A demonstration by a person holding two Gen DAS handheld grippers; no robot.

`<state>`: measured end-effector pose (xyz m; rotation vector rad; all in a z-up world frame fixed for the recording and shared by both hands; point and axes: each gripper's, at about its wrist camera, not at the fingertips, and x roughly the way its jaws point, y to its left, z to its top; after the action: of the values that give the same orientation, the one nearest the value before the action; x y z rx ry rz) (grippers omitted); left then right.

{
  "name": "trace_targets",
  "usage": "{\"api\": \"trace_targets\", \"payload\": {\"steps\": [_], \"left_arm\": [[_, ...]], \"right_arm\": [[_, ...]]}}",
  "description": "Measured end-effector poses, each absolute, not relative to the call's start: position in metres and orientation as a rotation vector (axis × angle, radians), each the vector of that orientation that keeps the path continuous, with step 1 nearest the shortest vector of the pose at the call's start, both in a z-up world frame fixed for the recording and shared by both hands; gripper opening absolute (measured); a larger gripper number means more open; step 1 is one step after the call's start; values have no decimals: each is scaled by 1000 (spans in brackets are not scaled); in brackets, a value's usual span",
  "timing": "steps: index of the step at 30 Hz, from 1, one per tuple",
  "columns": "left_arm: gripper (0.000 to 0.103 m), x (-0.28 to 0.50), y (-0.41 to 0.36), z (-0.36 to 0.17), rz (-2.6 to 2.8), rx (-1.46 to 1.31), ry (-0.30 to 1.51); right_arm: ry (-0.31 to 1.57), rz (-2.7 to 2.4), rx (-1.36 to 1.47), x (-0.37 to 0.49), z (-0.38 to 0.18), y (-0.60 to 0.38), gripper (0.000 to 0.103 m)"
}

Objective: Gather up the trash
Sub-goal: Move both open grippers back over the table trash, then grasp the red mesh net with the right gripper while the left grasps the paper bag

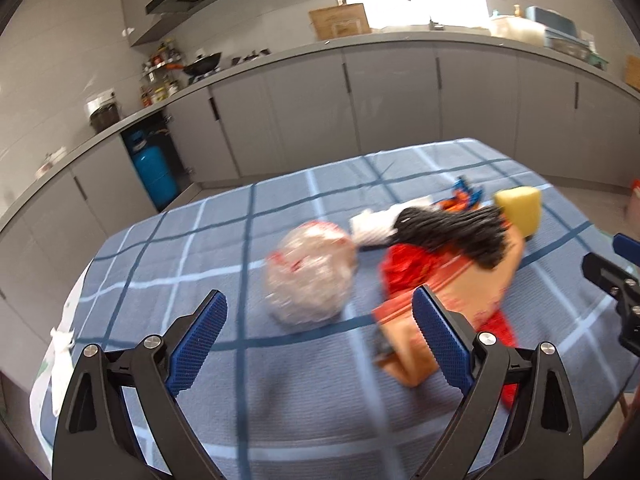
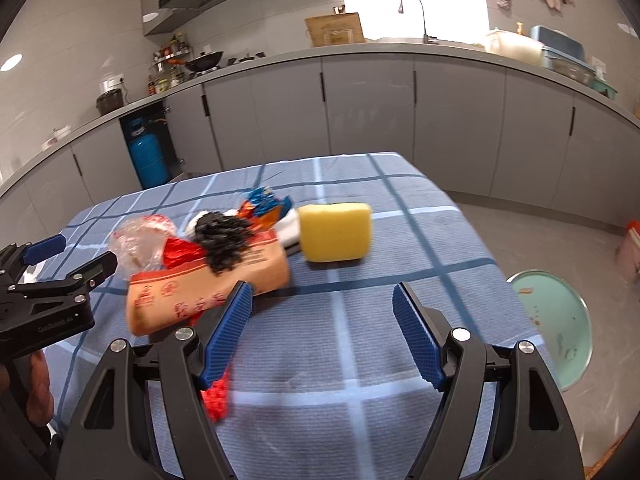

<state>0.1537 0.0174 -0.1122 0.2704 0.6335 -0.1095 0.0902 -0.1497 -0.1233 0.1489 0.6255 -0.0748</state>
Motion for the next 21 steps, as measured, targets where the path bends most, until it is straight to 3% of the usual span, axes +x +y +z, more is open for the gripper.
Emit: {"api": "trace_targets", "payload": {"steps": [7,15,19,21], "left_arm": [[92,163,55,-129,-20,228,704],[92,152,42,-131,-75,225,698],[92,149,26,-128,-138,228,677],[92,150,16,-128,-164,244,663]], "right_arm": [[668,4,114,97,-137,-115,73],[740,69,77,102,-158,-96,70],[776,87,75,103,-165,-97,58],[798,111,82,102,-168,-98,45]]}}
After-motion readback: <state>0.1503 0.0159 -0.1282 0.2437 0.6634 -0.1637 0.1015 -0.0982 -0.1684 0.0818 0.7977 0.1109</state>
